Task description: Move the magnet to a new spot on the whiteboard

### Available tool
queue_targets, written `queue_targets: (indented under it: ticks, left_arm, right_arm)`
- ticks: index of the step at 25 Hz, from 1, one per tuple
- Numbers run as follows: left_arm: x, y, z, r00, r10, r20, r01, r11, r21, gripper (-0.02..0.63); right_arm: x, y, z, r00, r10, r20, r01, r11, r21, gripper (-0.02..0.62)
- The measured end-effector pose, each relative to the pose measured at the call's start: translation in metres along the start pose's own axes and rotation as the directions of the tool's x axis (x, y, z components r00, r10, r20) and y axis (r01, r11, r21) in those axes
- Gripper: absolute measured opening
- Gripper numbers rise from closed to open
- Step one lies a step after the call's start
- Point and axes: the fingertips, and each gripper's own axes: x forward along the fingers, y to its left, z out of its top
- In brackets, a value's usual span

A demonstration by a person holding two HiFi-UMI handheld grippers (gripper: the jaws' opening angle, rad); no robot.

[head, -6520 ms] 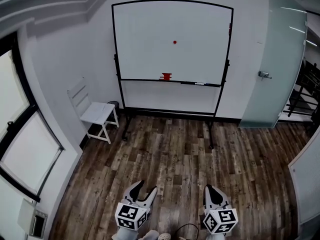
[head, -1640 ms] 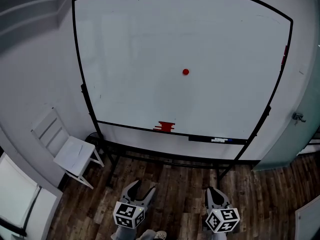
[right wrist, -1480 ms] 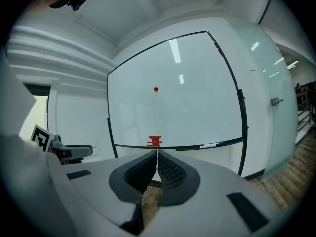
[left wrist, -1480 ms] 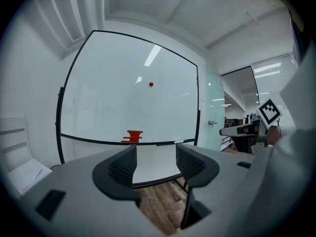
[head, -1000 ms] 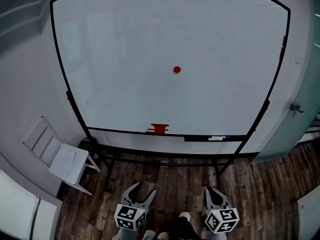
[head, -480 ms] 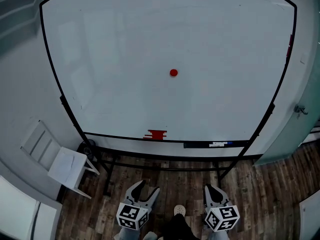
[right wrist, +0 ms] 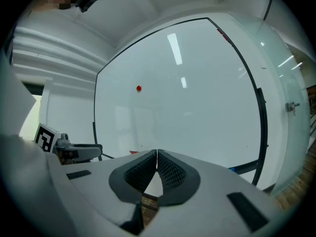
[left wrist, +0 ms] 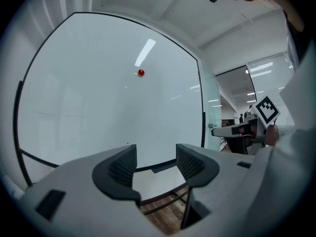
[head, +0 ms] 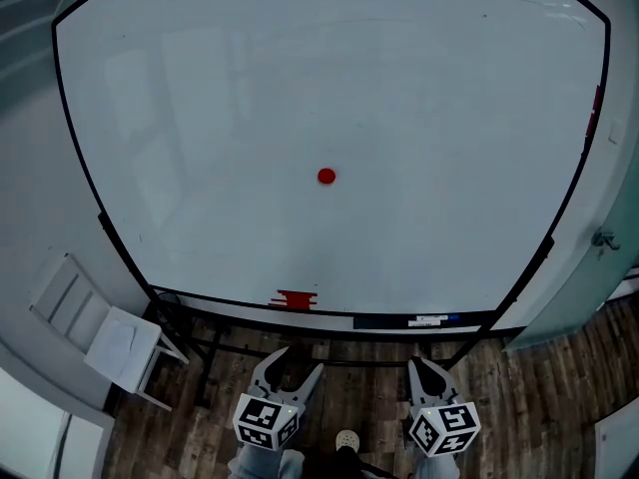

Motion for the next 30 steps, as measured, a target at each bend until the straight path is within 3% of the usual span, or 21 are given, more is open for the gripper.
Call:
queue_targets:
  ticks: [16,30]
  left_arm:
    - [0.096,0.039,0.095,0.99,0.04,0.138,-0.057,0.991,0.121,0.244]
    - [0.132,0.055,0.201,0.942,0.052,0.332,-0.139,0.959,0.246,0.242]
  right_arm:
    - [0.087,-0.034,0.093,0.987,0.095,0.126,-0.08,0.99,-0.119,0.028]
    - [0.129,-0.018,0.188,0.935,0.218,0.278,-0.145,0.955,-0.26,0.028]
